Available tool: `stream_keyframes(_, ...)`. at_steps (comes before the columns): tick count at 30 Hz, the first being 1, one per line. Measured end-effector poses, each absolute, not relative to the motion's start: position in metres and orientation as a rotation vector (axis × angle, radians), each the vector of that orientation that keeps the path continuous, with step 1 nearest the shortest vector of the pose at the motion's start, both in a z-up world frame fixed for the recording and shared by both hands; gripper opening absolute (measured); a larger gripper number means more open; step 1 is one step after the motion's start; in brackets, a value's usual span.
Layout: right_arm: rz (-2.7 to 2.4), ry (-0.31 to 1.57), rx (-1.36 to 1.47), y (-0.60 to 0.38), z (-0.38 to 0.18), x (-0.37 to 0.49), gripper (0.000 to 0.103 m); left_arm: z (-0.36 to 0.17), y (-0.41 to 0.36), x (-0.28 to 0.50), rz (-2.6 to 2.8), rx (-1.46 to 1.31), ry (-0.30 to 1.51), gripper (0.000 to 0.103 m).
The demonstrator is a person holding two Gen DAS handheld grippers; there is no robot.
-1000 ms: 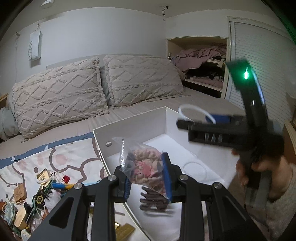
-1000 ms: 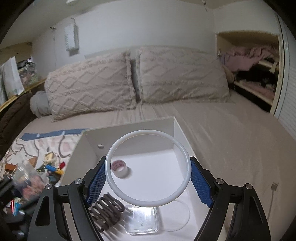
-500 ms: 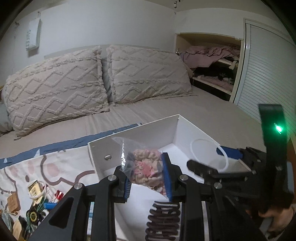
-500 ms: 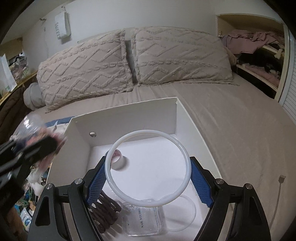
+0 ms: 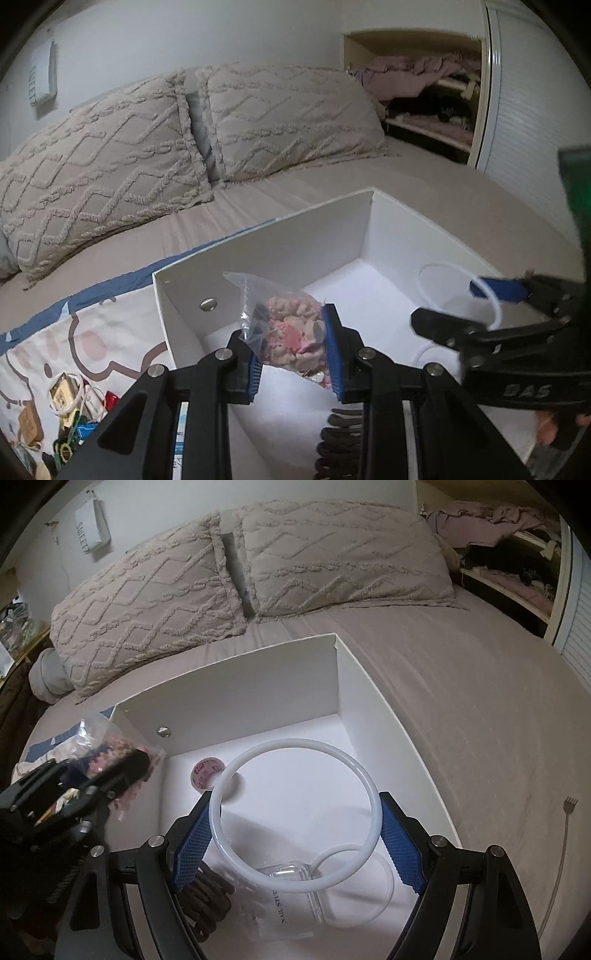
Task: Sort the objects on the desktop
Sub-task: 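Lower the candy bag and white ring into the white box with both grippers, then open the right gripper to drop the white ring while left opens on the candy bag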
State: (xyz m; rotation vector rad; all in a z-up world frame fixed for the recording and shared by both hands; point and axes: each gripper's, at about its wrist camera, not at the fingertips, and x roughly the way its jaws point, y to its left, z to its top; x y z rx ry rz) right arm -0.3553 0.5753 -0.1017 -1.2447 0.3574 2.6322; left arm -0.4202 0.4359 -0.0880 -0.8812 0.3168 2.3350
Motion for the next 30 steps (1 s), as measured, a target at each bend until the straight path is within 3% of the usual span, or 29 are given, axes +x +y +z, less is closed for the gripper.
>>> stream_keyframes(10,2.631,0.227,-1.253,0.561,-0.100,-0.360,0.085,-0.089,0.435,-0.427,2.339,-0.931,0.269,0.029)
stream_keyframes(25,2.637,0.314,-1.224,0.568,-0.098,-0.358,0.090,-0.092,0.432,-0.430,2.345,-0.960,0.230,0.029)
stream_keyframes(26,2.637,0.316,-1.225,0.568,-0.099,-0.358,0.090,-0.093,0.431,-0.431,2.347,-0.973,0.226,0.030)
stream_keyframes(29,2.635,0.322,-1.225,0.568,-0.099,-0.358,0.090,-0.093,0.429,-0.434,2.360,-1.007,0.195,0.060)
stream_keyframes(30,2.635,0.322,-1.224,0.568,-0.099,-0.357,0.090,-0.092,0.426,-0.434,2.372,-0.998,0.179,0.061)
